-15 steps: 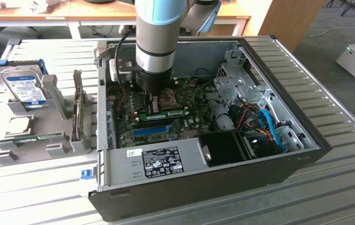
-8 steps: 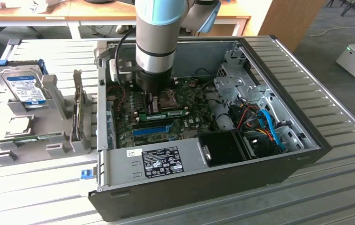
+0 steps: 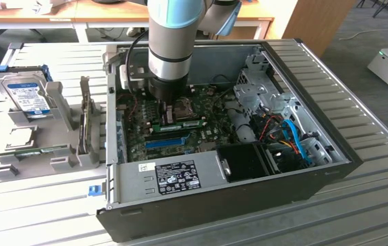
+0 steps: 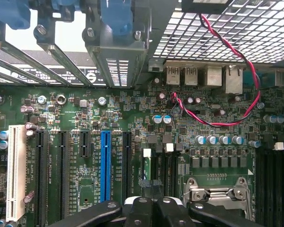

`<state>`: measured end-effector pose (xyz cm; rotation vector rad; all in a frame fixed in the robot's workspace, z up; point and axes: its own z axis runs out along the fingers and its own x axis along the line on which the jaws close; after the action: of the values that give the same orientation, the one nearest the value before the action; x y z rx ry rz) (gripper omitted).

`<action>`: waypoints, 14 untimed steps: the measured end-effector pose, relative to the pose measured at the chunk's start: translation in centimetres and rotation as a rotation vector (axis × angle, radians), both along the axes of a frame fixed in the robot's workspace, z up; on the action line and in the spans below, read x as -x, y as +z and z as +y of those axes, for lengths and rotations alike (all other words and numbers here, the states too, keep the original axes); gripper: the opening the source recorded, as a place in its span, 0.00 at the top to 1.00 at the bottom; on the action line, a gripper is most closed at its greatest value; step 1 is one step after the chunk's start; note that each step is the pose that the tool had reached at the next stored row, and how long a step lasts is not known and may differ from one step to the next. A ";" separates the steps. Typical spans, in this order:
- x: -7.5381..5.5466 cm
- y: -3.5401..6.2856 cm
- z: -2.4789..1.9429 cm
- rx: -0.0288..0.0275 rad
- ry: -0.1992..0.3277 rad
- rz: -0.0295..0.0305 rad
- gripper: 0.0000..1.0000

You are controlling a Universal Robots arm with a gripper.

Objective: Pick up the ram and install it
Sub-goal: 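Press down the ram until it locks into place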

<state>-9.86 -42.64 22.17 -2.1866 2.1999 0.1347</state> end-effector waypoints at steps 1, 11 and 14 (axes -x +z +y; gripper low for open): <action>0.0 0.00 0.00 0.0000 0.000 0.0000 0.89; 0.0 0.00 0.00 0.0000 0.000 0.0000 0.89; 0.0 0.03 0.01 -0.0001 0.000 -0.0001 0.89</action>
<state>-9.86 -42.64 22.20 -2.1865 2.1998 0.1348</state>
